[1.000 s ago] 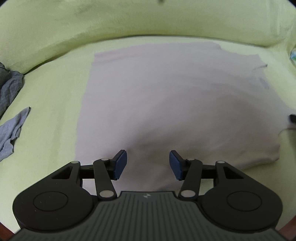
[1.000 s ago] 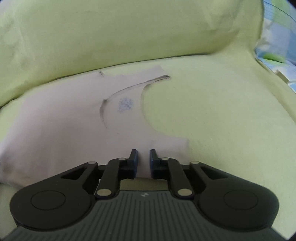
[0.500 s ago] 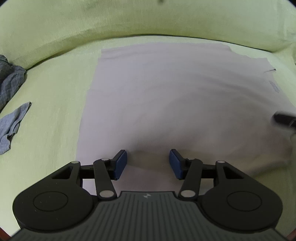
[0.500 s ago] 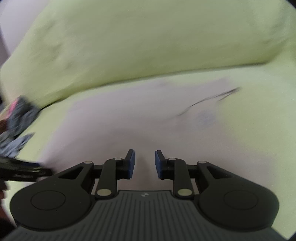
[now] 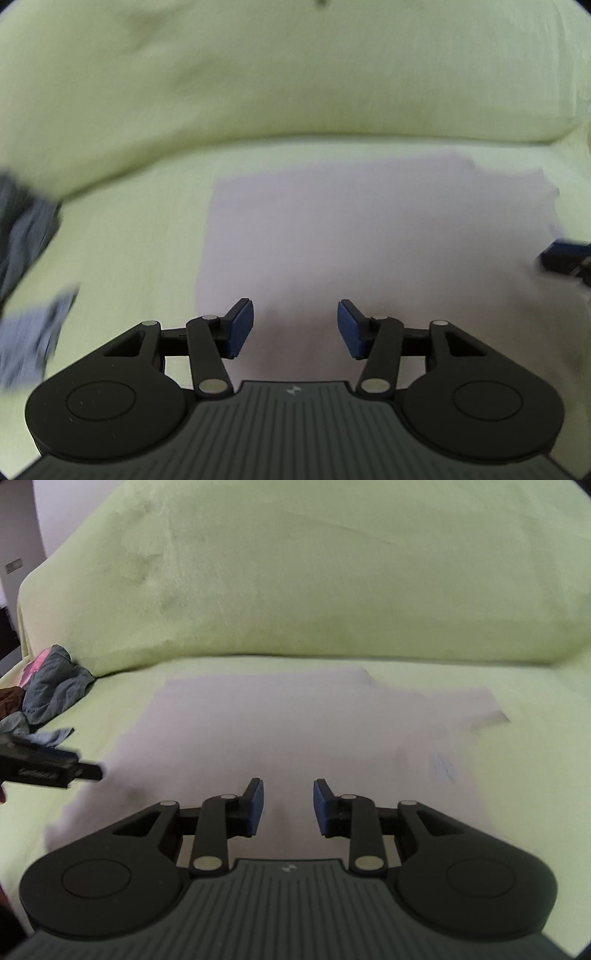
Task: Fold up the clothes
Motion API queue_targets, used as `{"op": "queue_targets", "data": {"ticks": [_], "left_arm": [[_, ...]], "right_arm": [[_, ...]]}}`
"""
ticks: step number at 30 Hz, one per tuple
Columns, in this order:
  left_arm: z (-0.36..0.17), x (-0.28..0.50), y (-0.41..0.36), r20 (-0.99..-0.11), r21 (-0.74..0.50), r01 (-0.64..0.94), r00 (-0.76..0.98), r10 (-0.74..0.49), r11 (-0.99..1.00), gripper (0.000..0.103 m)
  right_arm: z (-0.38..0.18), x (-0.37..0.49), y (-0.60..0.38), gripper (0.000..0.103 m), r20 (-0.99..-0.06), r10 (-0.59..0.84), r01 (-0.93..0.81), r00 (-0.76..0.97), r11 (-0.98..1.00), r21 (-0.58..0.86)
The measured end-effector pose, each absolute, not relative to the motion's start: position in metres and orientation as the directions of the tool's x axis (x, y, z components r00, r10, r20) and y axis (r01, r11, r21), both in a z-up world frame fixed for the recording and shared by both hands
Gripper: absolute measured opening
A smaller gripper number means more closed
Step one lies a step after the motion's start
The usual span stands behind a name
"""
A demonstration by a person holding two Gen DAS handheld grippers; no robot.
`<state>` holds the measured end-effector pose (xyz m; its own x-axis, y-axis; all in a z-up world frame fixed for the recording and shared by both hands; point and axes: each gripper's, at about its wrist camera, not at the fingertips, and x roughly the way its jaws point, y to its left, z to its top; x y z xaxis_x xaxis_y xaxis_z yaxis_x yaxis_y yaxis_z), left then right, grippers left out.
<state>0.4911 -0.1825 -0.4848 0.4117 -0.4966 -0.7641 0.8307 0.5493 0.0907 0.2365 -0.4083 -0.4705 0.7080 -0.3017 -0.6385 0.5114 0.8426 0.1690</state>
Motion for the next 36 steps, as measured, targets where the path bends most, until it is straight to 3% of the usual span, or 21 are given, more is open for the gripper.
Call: {"op": "queue_targets", "data": {"ticks": [7, 11, 13, 14, 15, 17, 21, 25, 33, 36], "left_arm": [[-0.532, 0.534, -0.247, -0.750, 0.154, 0.848, 0.435, -0.498, 0.508, 0.058], [-0.544, 0.589, -0.253, -0.729, 0.103, 0.823, 0.444, -0.520, 0.559, 0.069], [-0.539, 0.608, -0.256, -0.715, 0.182, 0.776, 0.525, -0.461, 0.603, 0.058], [-0.534, 0.621, -0.258, -0.701, 0.226, 0.747, 0.570, -0.429, 0.625, 0.057], [-0.527, 0.629, -0.252, -0.688, 0.224, 0.745, 0.578, -0.439, 0.629, 0.057], [-0.513, 0.646, -0.237, -0.676, 0.193, 0.738, 0.577, -0.457, 0.646, 0.058], [-0.508, 0.663, -0.217, -0.678, 0.131, 0.742, 0.551, -0.486, 0.657, 0.058], [-0.535, 0.667, -0.226, -0.717, 0.174, 0.773, 0.524, -0.460, 0.610, 0.057], [-0.557, 0.675, -0.226, -0.724, 0.127, 0.790, 0.487, -0.488, 0.600, 0.061], [-0.553, 0.680, -0.206, -0.735, 0.019, 0.779, 0.436, -0.520, 0.626, 0.063]], "right_arm": [[-0.502, 0.283, -0.459, 0.024, -0.717, -0.253, 0.440, 0.650, 0.894, 0.084], [-0.502, 0.271, -0.499, 0.009, -0.708, -0.273, 0.509, 0.651, 0.849, 0.140], [-0.500, 0.273, -0.508, 0.008, -0.715, -0.261, 0.528, 0.648, 0.831, 0.175], [-0.497, 0.273, -0.510, 0.011, -0.715, -0.269, 0.540, 0.646, 0.822, 0.179], [-0.494, 0.274, -0.508, 0.022, -0.708, -0.279, 0.542, 0.648, 0.823, 0.172], [-0.485, 0.278, -0.500, 0.032, -0.679, -0.295, 0.521, 0.673, 0.840, 0.152], [-0.483, 0.310, -0.488, 0.032, -0.657, -0.246, 0.451, 0.712, 0.878, 0.160], [-0.492, 0.340, -0.478, 0.032, -0.673, -0.198, 0.402, 0.713, 0.902, 0.160], [-0.509, 0.349, -0.479, 0.043, -0.673, -0.184, 0.386, 0.716, 0.908, 0.163], [-0.511, 0.353, -0.476, 0.050, -0.673, -0.179, 0.379, 0.717, 0.911, 0.161]]}}
